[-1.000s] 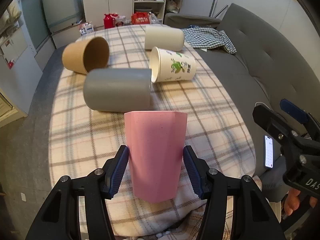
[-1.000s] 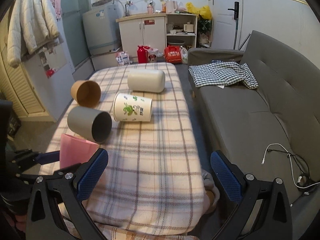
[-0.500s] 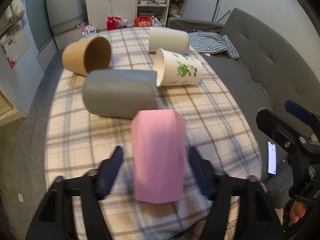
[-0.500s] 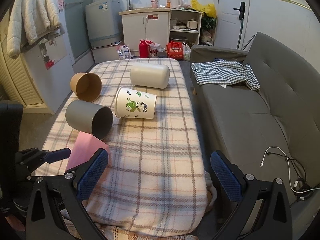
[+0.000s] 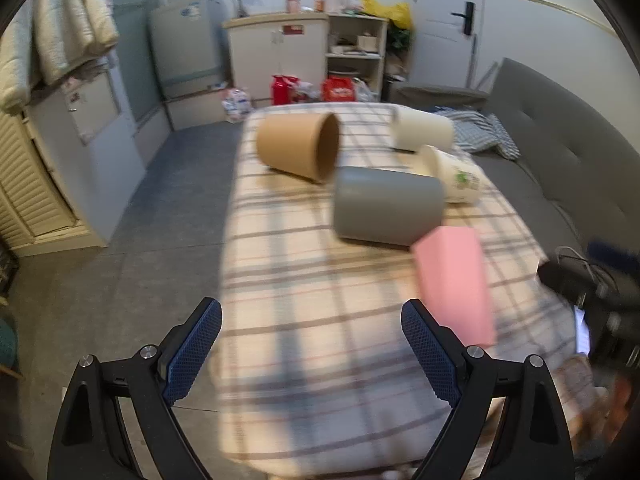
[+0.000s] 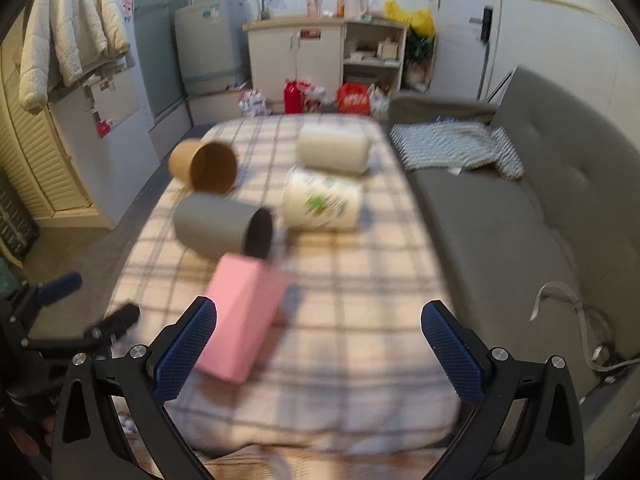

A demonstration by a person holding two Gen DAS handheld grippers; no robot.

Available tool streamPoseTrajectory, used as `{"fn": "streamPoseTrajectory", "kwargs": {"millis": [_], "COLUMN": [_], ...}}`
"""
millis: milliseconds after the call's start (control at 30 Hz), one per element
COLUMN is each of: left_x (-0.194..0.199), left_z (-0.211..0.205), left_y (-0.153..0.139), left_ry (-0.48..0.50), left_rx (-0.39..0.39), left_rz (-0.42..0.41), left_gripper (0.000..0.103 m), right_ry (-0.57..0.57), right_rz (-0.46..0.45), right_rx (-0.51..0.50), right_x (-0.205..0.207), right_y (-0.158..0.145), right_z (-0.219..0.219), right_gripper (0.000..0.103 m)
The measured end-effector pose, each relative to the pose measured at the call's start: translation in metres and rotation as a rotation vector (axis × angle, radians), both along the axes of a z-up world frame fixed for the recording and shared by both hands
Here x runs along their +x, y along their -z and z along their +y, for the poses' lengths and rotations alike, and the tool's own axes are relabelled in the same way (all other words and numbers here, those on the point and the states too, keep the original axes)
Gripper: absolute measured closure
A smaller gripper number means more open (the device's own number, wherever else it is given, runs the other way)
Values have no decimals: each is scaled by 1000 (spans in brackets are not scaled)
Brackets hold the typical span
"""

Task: Flip cup upside down
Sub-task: 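Lower the pink cup onto the bed and open the left gripper, then grasp the pink cup lying on the bed with the right gripper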

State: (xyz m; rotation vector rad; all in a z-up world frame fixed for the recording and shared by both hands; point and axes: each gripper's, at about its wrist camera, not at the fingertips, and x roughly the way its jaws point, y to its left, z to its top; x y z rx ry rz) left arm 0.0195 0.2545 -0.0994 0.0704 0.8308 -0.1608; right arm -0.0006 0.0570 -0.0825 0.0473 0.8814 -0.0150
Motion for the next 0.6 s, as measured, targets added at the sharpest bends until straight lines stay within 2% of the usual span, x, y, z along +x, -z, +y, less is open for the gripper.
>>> {"fn": "streamPoseTrajectory", "kwargs": {"millis": [167, 300, 367, 467, 533, 600], "left_x": [-1, -3, -3, -4, -4, -4], "left_z": [27, 41, 46, 50, 52, 52], "left_y": [5, 12, 15, 15, 16, 16], "left_ry": [-53, -84, -96, -107, -111, -114], "left_rx": [-12, -33, -39, -42, -40, -39], "left_rz": [-4, 9, 17, 18, 21, 22], "left_gripper": [9, 9, 9, 9, 9, 9], "right_ry": [-55, -55, -56, -61, -51, -53], "right_rz": [127, 176, 197, 219, 236, 248], "right_rx": [42, 63, 75, 81, 111, 131], "right_x": [7, 15, 18, 21, 23, 25], "right_y": [34, 50, 56, 65, 70, 72], "right_z": [30, 41, 44, 46, 43, 40], "right_gripper": [0, 0, 3, 15, 34, 42]}}
